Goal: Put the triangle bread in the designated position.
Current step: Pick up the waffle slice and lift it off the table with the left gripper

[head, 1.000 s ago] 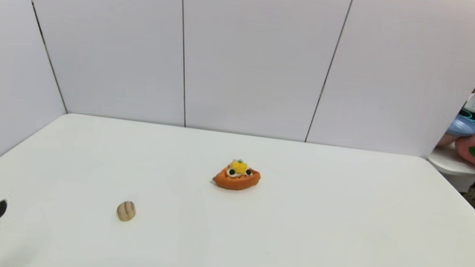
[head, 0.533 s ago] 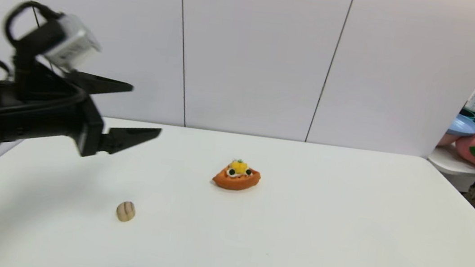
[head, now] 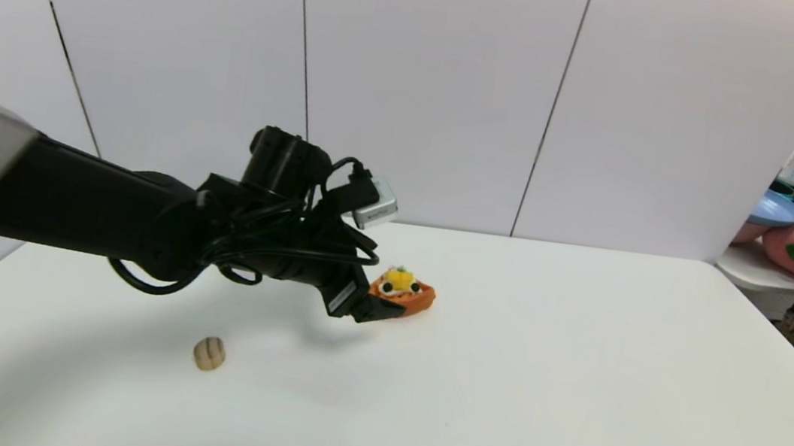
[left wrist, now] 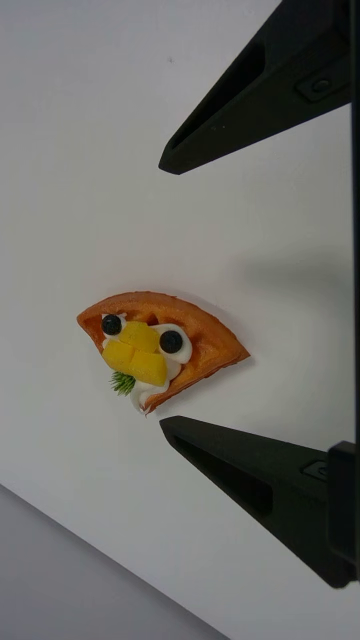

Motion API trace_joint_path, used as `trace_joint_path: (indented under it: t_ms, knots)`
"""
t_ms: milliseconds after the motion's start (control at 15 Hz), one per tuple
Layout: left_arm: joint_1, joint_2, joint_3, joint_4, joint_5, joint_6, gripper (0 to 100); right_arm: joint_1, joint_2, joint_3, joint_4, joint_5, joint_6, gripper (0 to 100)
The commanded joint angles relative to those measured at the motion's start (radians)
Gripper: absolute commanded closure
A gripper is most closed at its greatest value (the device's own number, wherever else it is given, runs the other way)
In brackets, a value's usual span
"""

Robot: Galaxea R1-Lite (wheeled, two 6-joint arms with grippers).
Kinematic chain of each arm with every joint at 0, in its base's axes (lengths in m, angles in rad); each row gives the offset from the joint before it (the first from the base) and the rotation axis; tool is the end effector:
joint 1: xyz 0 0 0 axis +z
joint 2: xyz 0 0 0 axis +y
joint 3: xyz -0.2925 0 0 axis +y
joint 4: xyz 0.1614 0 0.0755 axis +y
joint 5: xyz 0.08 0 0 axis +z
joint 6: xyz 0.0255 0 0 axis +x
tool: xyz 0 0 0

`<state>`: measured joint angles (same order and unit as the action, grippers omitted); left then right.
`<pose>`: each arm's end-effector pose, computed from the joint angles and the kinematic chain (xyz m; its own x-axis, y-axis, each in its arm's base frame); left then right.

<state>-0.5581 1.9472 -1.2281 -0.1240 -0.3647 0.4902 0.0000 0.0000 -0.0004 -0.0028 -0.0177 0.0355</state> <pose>0.3045 -0.2008 0.1643 0.4674 -0.7122 -0.5237 0.8814 0.4214 0.2135 -0.0256 -0.0005 0.0759 0.9998 -0.0177 0.0032 0.0176 0.9992 0.0355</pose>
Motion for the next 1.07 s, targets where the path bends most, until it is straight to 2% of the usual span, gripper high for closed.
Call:
trace_joint_path:
  t_ms: [67,400,1067]
  knots:
    - [0.001,0.084,-0.05,0.043,0.078,-0.047,0,0.0,0.002,-0.001,0.0,0.001,0.001,0]
    - [0.0,0.142,-0.134,0.096,0.076,-0.084,0,0.0,0.002,-0.001,0.0,0.001,0.0,0]
    - [-0.003,0.245,-0.229,0.098,0.072,-0.096,0,0.0,0.002,0.0,0.0,-0.001,0.0,0]
